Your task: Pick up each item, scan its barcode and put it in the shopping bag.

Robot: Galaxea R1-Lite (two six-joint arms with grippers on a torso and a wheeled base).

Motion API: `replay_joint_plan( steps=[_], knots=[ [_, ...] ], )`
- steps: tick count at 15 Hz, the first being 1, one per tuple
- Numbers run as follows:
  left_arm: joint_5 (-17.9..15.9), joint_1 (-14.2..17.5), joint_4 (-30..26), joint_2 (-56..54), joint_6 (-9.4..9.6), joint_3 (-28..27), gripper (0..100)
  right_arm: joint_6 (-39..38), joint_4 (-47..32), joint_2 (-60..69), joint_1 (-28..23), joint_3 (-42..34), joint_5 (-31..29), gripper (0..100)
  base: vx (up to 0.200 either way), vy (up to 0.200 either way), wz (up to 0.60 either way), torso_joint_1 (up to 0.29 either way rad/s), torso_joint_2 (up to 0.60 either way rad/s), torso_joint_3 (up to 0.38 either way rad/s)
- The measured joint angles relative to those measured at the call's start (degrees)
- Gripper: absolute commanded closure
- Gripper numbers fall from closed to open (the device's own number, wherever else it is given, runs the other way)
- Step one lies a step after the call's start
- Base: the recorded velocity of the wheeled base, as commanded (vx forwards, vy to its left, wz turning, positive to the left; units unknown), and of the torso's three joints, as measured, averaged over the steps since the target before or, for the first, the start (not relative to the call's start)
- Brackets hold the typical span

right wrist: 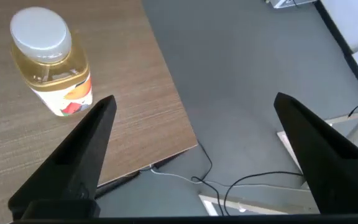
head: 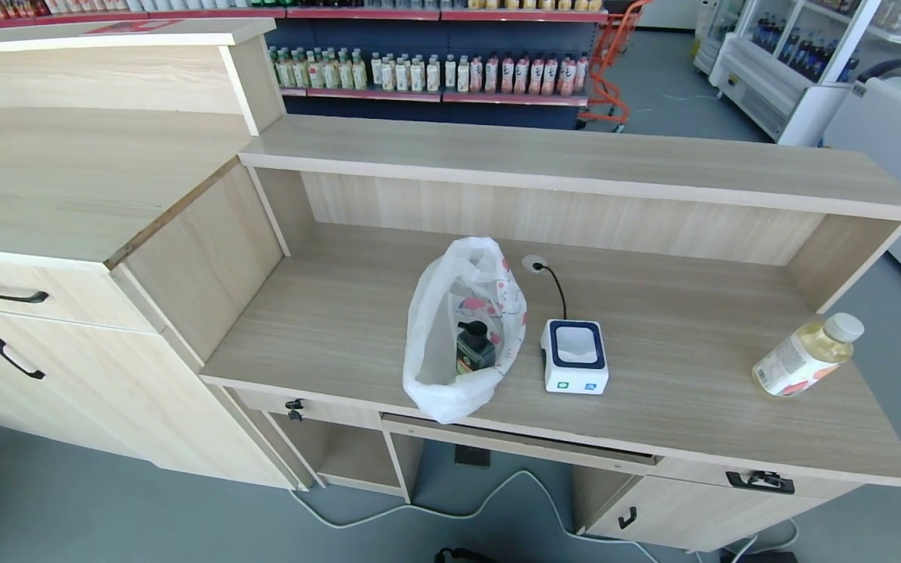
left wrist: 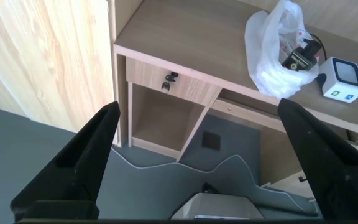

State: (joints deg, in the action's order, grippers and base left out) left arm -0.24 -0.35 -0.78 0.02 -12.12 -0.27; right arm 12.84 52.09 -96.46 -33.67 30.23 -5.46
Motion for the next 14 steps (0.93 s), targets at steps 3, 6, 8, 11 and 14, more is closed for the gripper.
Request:
replay_joint_plan(
  steps=[3,6,8,11,14],
  knots=[
    [0.0,0.0,0.0,0.0,0.02,0.0,0,-1.1,1.6,-4.9,1.1,-0.3,0.3,0,0.0,0.0,0.0,0.0,0.0,0.0],
    [0.0,0.0,0.0,0.0,0.02,0.0,0,-1.8,4.5,-8.0,1.5,-0.1,0.3,0,0.0,0.0,0.0,0.0,0.0,0.0],
    [0.0,0.0,0.0,0.0,0.02,0.0,0,-2.1,8.1,-10.2,2.0,-0.1,0.3,0,0.0,0.0,0.0,0.0,0.0,0.0],
    [0.0,0.0,0.0,0.0,0.02,0.0,0,-2.5,11.0,-13.5,3.1,0.1,0.4,0,0.0,0.0,0.0,0.0,0.0,0.0],
    [0.0,0.0,0.0,0.0,0.0,0.0,0,-2.2,14.4,-16.0,3.7,-0.1,0.1,0,0.0,0.0,0.0,0.0,0.0,0.0]
  ],
)
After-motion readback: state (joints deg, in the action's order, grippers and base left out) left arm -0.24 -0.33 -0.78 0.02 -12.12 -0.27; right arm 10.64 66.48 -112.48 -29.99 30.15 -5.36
